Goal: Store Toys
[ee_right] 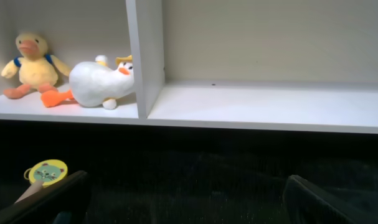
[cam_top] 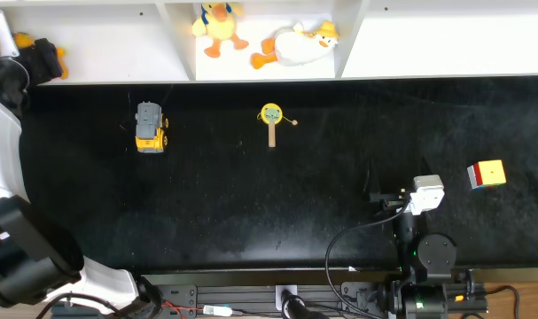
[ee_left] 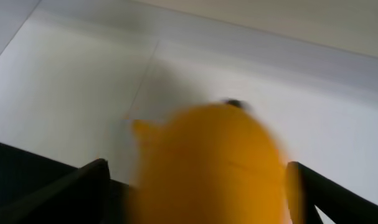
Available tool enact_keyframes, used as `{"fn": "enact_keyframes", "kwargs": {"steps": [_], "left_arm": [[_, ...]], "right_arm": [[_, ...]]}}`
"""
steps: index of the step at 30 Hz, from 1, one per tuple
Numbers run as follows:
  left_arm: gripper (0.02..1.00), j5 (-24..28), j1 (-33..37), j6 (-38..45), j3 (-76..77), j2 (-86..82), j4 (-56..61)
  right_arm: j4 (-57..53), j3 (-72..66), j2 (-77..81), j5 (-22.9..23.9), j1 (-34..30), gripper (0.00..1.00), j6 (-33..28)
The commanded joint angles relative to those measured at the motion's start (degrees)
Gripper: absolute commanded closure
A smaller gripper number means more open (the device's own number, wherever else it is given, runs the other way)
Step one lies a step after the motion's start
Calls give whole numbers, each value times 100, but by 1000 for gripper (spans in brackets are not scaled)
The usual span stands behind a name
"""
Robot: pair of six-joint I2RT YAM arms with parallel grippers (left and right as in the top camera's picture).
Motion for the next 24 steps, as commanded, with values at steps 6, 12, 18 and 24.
{"fn": "enact_keyframes", "kwargs": {"steps": [6, 12, 18, 24], "left_arm": [[20, -28, -111, -11, 70, -129, -170], [20, -31, -111, 9, 70, -363, -514], [23, -125, -111, 308, -138, -848, -813], [20, -199, -111, 308, -789, -1565, -898]], "right_arm": [[31, -74, -59, -13, 11, 5, 63], [31, -74, -59, -13, 11, 5, 63], [31, -74, -59, -13, 11, 5, 63], [31, -74, -59, -13, 11, 5, 63]]}}
